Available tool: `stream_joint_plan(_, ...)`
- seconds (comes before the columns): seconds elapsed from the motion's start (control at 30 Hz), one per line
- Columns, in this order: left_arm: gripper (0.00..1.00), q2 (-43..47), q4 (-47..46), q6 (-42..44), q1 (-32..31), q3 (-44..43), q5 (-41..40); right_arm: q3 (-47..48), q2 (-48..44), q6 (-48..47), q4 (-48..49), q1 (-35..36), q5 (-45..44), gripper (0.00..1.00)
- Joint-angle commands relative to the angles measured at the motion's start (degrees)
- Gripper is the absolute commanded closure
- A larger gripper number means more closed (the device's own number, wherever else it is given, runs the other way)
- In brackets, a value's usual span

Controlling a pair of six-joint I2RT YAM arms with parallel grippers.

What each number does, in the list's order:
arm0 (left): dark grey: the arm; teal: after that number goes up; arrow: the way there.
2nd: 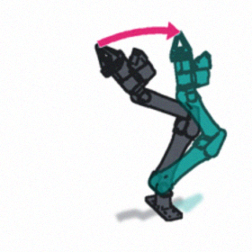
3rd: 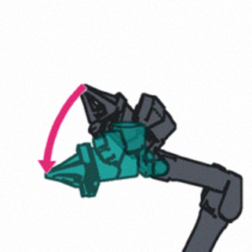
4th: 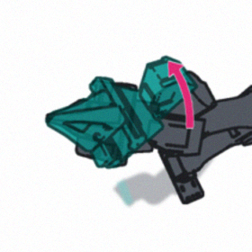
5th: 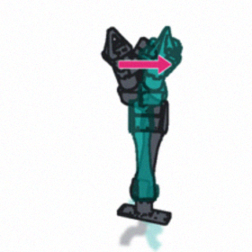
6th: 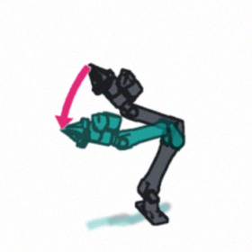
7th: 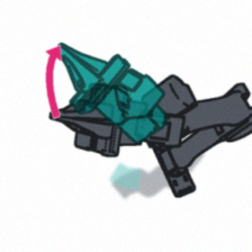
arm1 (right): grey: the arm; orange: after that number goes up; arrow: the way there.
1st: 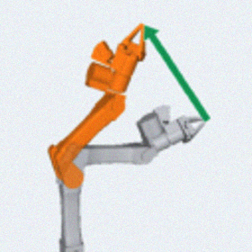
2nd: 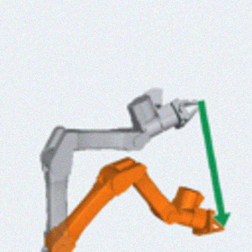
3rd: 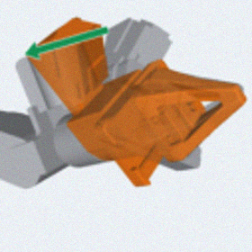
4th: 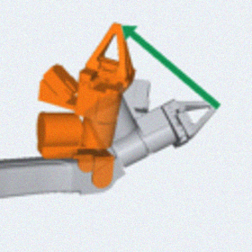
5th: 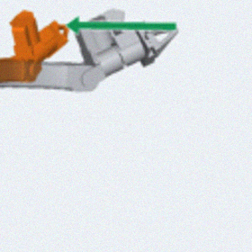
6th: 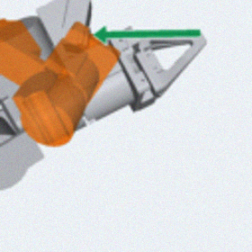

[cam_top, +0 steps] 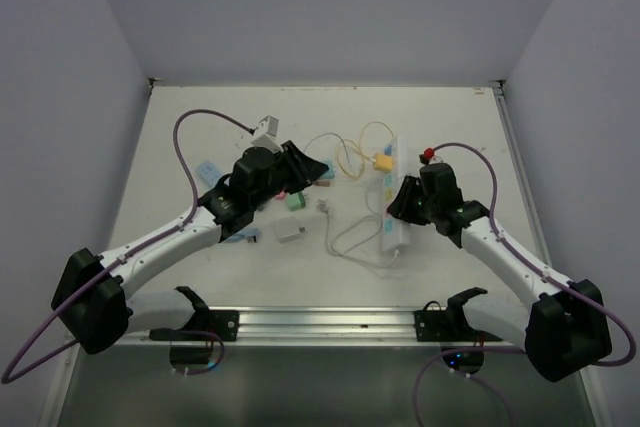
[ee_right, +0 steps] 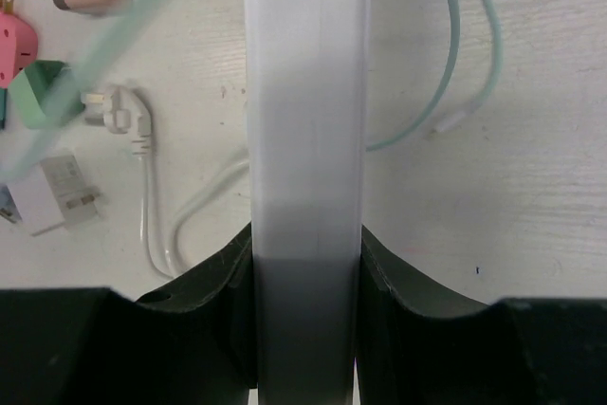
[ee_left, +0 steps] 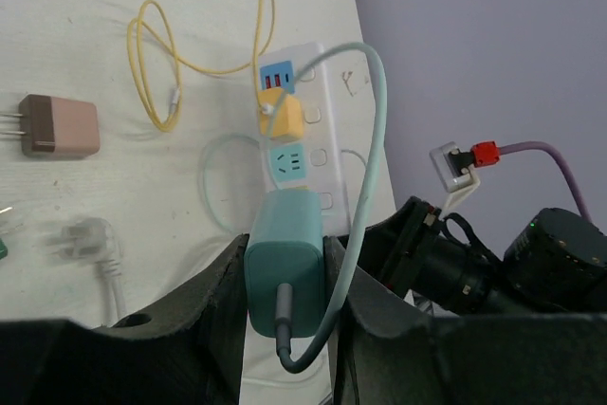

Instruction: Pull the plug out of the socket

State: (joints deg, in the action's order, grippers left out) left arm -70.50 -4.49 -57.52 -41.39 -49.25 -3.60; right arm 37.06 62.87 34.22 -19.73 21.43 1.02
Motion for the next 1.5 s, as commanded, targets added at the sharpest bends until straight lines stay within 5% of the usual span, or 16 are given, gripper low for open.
stream_joint_plan(0.0, 1.00, 0.54, 1.68, 0.21, 3.58, 4.94, 2.01, 1.61, -1.88, -2.04, 7.68, 0.37, 3.72, 1.00)
stream_joint_plan(0.33, 0.98, -11.40, -2.10, 7.32, 13.17, 4.17, 9.48, 5.48, -0.64, -7.50, 7.69, 0.45, 17.35, 1.00)
stream_joint_plan(0.8, 0.62, -13.70, -1.75, 7.94, 14.05, 9.61, 9.84, 3.46, -2.84, -6.97, 9.27, 0.63, 19.20, 1.00)
stream_joint_plan(0.9, 0.50, -12.21, -1.05, 8.12, 14.05, 9.79, 9.57, 3.81, -2.23, -6.97, 9.44, 0.80, 19.72, 1.00)
stream_joint_plan(1.03, 0.17, -8.17, 1.59, 8.38, 14.05, 9.09, 9.14, 4.78, -2.14, -7.67, 9.09, 1.16, 19.46, 1.00)
stream_joint_plan(1.13, 0.03, -4.22, 4.31, 8.74, 14.05, 7.42, 8.17, 5.39, -2.14, -7.94, 8.92, 1.42, 19.02, 1.00)
stream_joint_plan(1.47, 0.02, -0.07, 5.99, 3.91, 12.65, -1.00, 8.35, 6.71, -2.84, -7.59, 9.53, 3.88, 17.44, 1.00)
